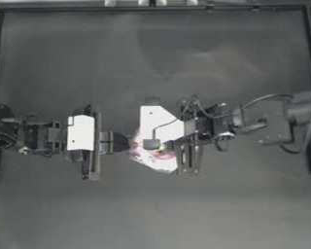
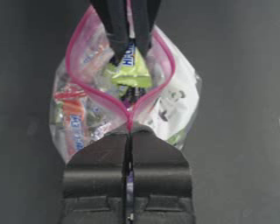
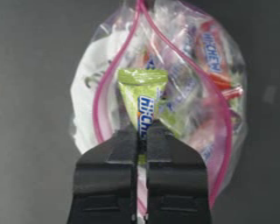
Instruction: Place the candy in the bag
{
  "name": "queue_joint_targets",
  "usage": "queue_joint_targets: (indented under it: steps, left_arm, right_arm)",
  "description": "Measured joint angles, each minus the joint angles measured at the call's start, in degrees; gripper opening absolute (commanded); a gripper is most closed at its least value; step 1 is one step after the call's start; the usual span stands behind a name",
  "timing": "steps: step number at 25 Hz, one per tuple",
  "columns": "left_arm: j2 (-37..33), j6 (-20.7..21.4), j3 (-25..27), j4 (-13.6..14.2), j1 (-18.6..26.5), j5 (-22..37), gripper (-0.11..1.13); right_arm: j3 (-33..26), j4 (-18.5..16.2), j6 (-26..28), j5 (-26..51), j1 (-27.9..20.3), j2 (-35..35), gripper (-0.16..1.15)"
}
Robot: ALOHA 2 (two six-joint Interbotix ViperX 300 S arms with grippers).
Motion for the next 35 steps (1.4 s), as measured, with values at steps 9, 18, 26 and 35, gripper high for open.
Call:
queue_joint_targets:
  steps: [9, 18, 26, 35]
  left_arm:
    - [0.0, 0.0, 0.0, 0.0, -0.2, 0.1, 0.05]
    - [0.0, 0.0, 0.0, 0.0, -0.3, 0.1, 0.05]
    - [0.0, 0.0, 0.0, 0.0, -0.3, 0.1, 0.05]
    - [-0.9, 2.8, 0.0, -0.1, -0.4, 0.1, 0.05]
  right_arm:
    - [0.0, 0.0, 0.4, -0.1, -1.2, 0.1, 0.64]
    - [-0.2, 1.4, -0.1, -0.4, -1.1, 0.1, 1.02]
    - [-0.9, 1.6, -0.2, -0.4, -0.4, -2.2, 1.01]
    - [-0.7, 1.5, -0.2, -0.8, 0.7, -8.2, 1.01]
